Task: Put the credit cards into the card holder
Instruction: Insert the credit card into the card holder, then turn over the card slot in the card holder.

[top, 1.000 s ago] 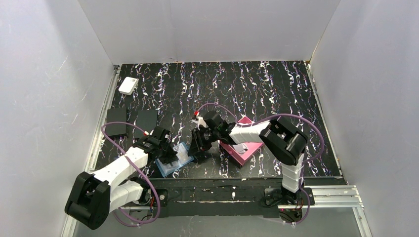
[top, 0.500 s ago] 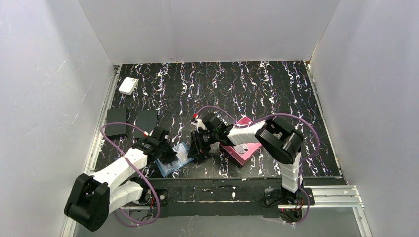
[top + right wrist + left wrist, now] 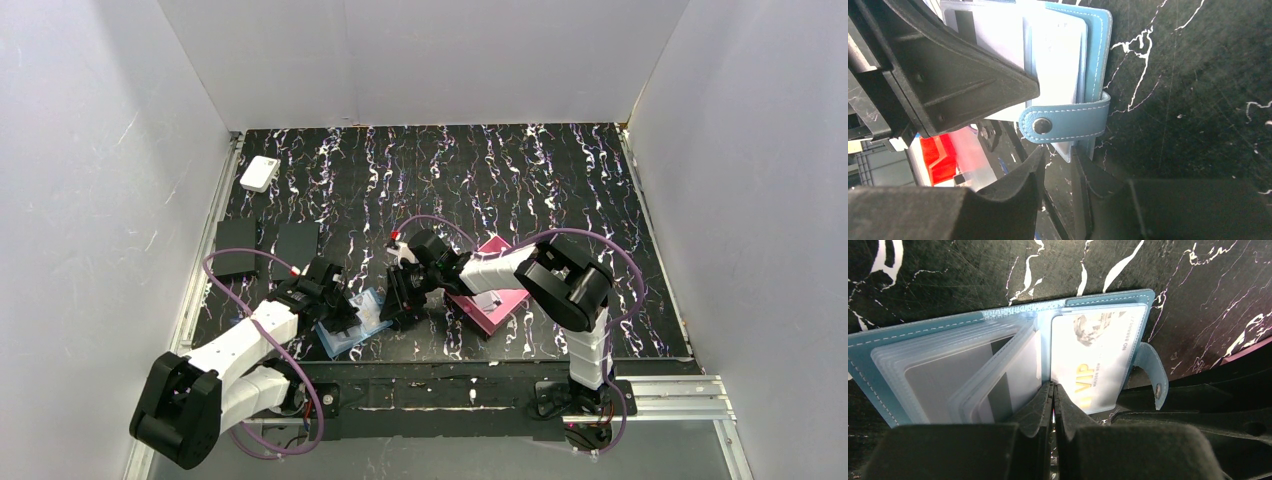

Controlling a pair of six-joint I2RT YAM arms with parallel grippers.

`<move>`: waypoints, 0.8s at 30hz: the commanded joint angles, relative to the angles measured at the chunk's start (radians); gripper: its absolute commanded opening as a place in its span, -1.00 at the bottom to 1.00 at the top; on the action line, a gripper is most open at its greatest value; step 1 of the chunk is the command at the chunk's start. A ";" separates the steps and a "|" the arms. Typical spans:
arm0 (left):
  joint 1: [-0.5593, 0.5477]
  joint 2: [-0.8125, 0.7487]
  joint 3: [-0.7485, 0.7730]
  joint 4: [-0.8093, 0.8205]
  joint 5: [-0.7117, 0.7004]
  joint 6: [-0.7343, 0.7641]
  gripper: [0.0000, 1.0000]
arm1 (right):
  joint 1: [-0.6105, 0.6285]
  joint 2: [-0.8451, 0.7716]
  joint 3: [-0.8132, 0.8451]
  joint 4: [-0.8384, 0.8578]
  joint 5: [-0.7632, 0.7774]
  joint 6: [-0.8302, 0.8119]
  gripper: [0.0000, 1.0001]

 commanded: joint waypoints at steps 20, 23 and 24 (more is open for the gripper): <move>-0.001 -0.033 -0.045 -0.072 -0.040 0.003 -1.00 | 0.038 -0.029 0.037 0.121 -0.008 0.088 -0.70; 0.000 -0.069 -0.015 -0.112 -0.039 0.002 -0.97 | 0.051 -0.016 0.065 0.065 0.015 0.042 -0.81; 0.000 -0.092 0.002 -0.135 -0.037 0.003 -0.92 | 0.054 -0.013 0.071 0.040 0.028 0.025 -0.87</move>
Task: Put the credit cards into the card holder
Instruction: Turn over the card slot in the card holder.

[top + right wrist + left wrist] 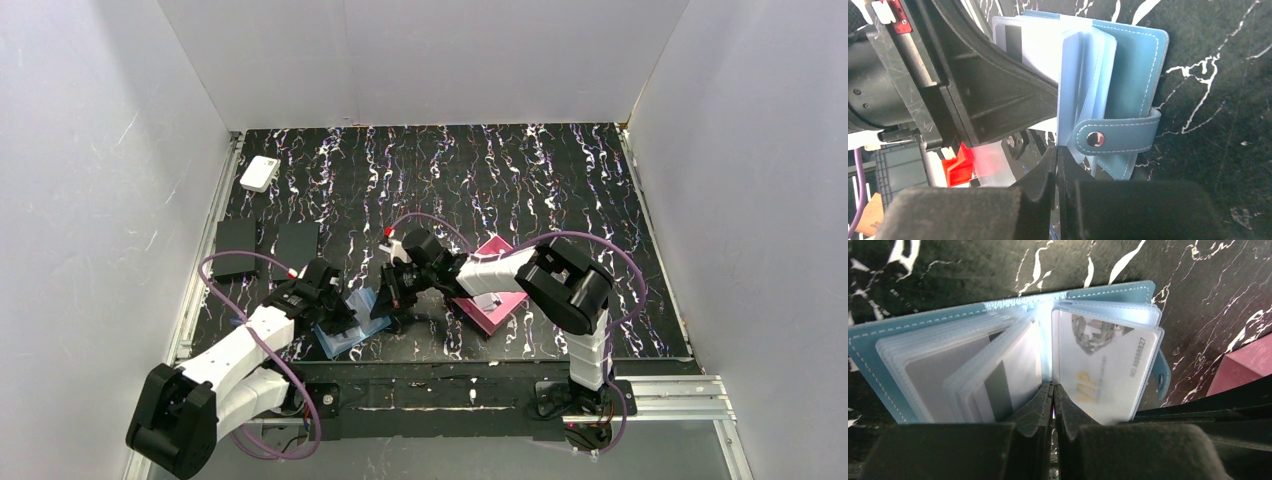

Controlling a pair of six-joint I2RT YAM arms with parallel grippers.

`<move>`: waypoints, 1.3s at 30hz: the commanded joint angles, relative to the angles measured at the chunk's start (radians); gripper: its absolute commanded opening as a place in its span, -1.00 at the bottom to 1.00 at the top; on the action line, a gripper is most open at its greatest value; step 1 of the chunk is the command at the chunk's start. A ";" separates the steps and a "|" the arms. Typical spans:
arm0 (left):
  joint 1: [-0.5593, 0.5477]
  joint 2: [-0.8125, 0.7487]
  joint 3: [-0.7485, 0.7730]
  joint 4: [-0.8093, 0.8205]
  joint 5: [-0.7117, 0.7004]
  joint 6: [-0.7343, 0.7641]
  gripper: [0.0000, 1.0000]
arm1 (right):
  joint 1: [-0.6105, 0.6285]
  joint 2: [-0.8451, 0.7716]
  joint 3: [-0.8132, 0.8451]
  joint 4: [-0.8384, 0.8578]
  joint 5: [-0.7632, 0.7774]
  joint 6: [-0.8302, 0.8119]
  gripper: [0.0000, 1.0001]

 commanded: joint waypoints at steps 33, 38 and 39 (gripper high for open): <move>0.145 -0.253 0.140 -0.363 0.130 -0.197 0.15 | 0.092 -0.064 0.316 -0.557 0.224 -0.463 -0.52; 0.147 -0.279 0.141 -0.405 0.098 -0.176 0.15 | 0.097 -0.054 0.294 -0.485 0.173 -0.414 -0.39; 0.147 -0.282 0.147 -0.411 0.091 -0.170 0.15 | 0.098 -0.051 0.290 -0.471 0.162 -0.404 -0.36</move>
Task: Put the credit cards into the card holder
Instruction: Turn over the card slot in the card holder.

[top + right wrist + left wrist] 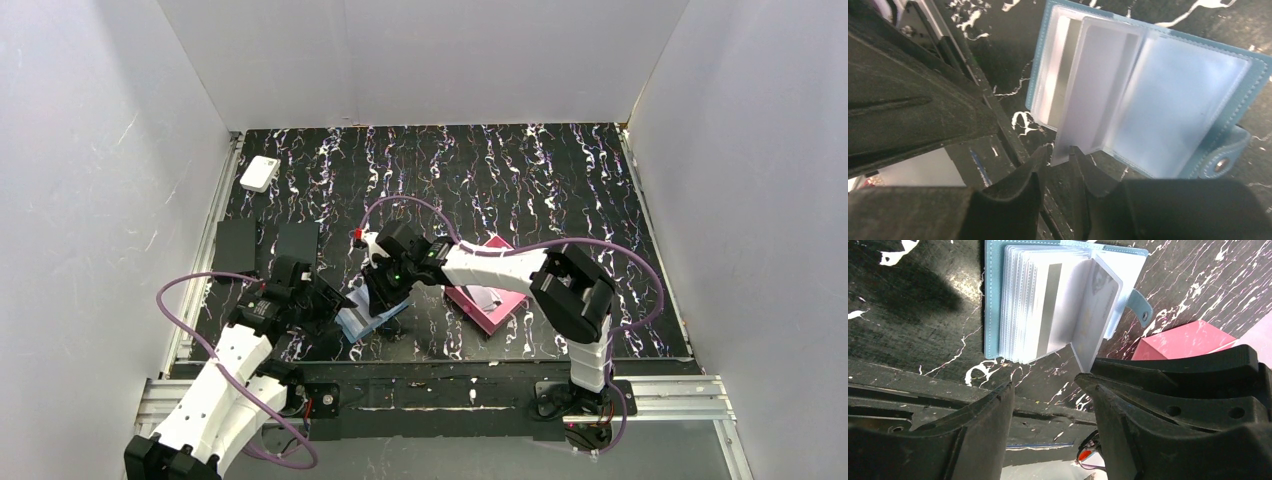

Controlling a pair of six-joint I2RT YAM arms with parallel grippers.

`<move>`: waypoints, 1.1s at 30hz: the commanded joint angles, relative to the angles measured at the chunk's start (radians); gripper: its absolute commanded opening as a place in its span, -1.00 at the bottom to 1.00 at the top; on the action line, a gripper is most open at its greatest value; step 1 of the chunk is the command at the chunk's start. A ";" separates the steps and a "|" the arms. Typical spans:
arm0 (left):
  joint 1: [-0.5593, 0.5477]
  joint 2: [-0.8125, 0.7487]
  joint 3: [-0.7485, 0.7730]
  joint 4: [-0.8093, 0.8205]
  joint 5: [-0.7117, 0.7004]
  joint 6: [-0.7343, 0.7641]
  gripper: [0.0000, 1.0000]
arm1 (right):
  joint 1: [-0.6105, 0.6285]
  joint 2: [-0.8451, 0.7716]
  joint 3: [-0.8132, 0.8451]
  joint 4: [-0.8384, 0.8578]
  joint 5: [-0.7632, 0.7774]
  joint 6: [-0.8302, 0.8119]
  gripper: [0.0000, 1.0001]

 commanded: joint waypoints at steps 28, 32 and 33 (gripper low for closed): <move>0.008 -0.119 0.185 -0.265 -0.243 0.226 0.20 | 0.020 0.095 0.005 0.162 -0.088 0.088 -0.18; 0.007 -0.145 0.191 -0.243 -0.226 0.249 0.25 | 0.021 0.019 0.004 0.116 -0.048 0.068 -0.03; 0.007 -0.151 0.189 -0.232 -0.219 0.253 0.26 | 0.020 0.007 0.007 0.102 -0.049 0.063 -0.01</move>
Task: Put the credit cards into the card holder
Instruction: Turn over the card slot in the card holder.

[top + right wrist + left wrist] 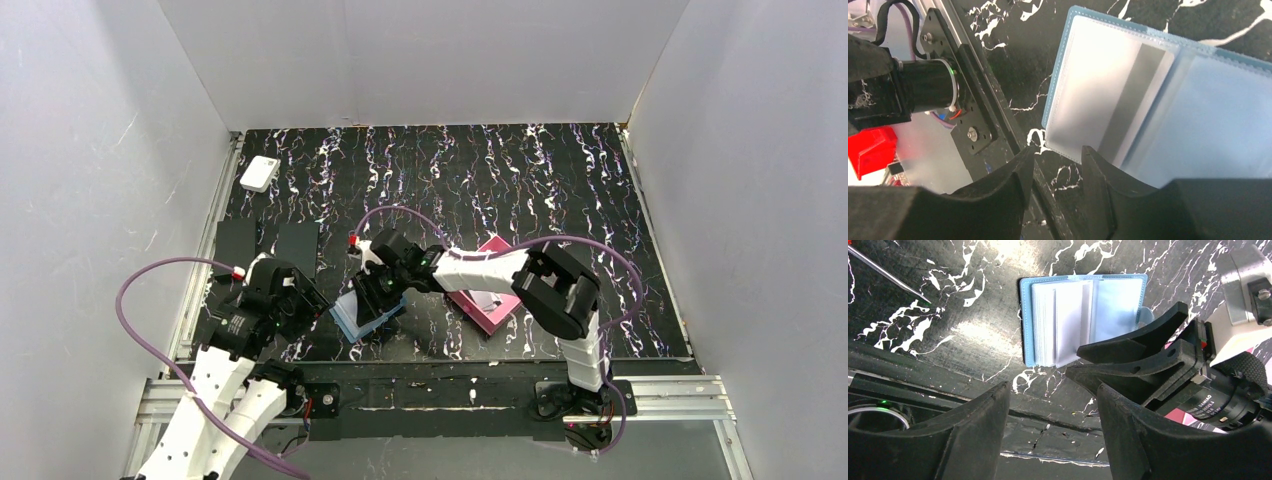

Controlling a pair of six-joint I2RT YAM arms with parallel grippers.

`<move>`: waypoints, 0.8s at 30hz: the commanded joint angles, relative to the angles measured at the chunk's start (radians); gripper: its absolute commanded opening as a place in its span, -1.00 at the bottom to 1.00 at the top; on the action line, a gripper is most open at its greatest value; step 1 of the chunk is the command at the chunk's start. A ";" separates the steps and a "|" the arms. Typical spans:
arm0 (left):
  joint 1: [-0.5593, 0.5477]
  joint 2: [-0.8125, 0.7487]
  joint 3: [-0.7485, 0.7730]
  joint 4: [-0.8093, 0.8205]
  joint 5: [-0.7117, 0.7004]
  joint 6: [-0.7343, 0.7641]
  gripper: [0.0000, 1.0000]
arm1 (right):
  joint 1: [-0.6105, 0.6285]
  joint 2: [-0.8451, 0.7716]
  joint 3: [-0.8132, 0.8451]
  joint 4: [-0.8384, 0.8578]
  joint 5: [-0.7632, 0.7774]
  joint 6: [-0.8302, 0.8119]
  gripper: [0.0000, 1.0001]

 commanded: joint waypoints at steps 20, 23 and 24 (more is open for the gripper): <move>-0.052 0.091 -0.104 0.774 0.478 0.030 0.36 | -0.265 -0.755 -0.319 -0.453 0.536 -0.104 0.18; -0.162 0.210 -0.087 0.840 0.456 -0.005 0.35 | -0.353 -0.837 -0.407 -0.408 0.527 -0.143 0.41; -0.200 0.257 -0.072 0.844 0.443 -0.021 0.34 | -0.383 -0.839 -0.423 -0.394 0.496 -0.160 0.45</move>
